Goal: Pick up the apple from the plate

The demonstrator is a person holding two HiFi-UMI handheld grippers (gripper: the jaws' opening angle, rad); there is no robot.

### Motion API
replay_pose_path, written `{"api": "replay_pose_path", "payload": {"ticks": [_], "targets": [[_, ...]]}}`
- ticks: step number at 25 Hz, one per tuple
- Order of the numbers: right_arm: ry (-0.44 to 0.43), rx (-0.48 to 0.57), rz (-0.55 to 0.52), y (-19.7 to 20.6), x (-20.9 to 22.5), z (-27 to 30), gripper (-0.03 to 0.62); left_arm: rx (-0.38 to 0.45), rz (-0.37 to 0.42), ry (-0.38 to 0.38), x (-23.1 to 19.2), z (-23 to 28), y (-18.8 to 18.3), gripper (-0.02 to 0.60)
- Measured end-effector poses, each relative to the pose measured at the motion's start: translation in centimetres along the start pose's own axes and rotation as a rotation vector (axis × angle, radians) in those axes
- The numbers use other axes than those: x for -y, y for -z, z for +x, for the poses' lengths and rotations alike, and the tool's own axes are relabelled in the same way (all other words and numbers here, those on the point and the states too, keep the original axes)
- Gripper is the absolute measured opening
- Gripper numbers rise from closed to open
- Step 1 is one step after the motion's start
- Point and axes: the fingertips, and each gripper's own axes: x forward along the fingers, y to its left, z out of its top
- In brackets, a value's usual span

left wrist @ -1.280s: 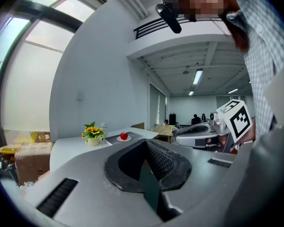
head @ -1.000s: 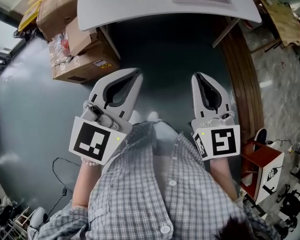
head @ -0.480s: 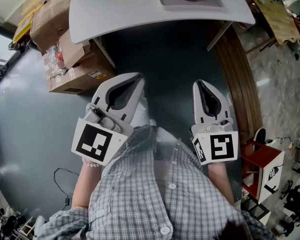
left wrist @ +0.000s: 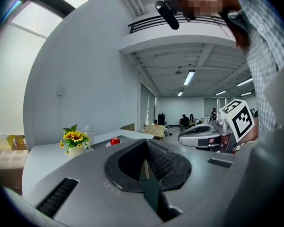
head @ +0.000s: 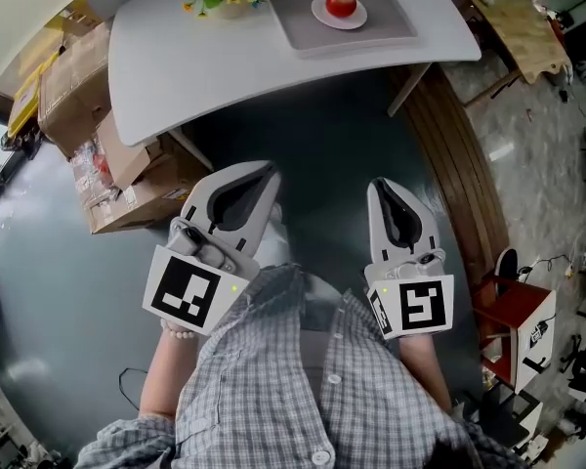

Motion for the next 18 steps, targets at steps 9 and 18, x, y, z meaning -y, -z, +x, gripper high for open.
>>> {"api": "replay_pose_path", "payload": {"ticks": [9,18], "targets": [[0.061,-0.002,0.095,-2.0,2.1,5.6,0.029,0.007,-0.013,0.076,-5.6,4.4,-1.3,0.011],[0.145,0.014,0.07,-3.8,4.9,10.2,0.029,0.033,0.016,0.131,-9.5,8.4,-3.1,0.011]]}}
